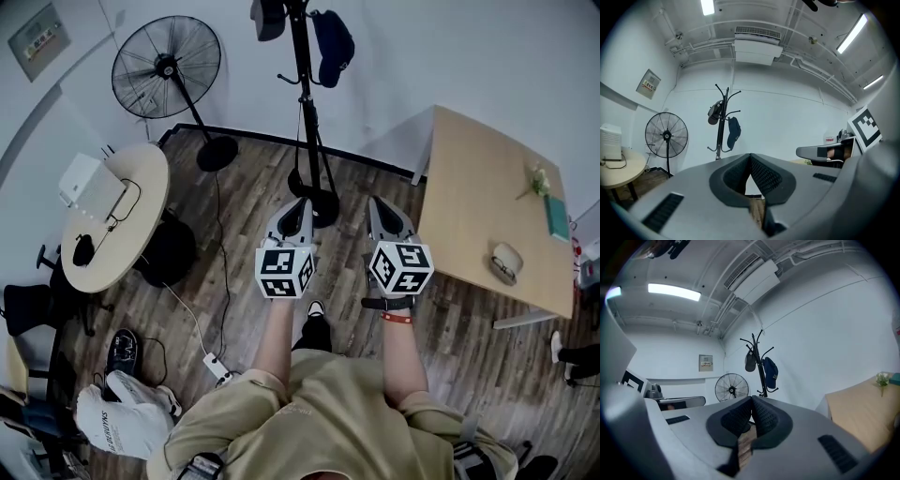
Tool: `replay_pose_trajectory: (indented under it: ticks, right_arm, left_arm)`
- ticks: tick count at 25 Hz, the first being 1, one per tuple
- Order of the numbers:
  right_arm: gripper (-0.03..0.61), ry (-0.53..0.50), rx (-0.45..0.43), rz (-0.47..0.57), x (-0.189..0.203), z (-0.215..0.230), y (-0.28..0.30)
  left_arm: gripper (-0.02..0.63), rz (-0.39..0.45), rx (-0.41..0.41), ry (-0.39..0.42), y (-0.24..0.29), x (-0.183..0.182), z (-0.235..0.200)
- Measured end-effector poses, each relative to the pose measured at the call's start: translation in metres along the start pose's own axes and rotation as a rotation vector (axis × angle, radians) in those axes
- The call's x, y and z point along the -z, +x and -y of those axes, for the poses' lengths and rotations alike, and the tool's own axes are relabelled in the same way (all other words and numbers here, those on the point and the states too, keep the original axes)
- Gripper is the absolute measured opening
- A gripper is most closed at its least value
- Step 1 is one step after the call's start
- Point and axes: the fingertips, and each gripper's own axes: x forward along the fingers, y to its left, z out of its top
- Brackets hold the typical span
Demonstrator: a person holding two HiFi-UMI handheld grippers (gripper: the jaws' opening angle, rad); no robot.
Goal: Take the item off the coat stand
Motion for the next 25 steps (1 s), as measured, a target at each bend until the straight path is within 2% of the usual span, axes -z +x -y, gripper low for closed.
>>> replay_pose_trajectory:
  ticks: [17, 22, 25]
  right_arm:
    - [0.017, 0.002, -0.012, -0.024, -0.017, 0.019, 0.189]
    - [0.018, 0.018, -0.001, -0.026, -0.019, 0.030, 0.236]
    - [0.018, 0.012, 0.006, -0.028, -0.019, 0.032, 0.258]
  left_arm:
    - [0.023, 0.013, 0.056, 0.010, 0.161, -0.027, -0.107]
    - [0.023, 0.000, 0.068, 0.040, 0.198, -0.024, -0.132]
    - [0.023, -0.024, 0.105, 0.035, 0.216, -0.017, -0.145]
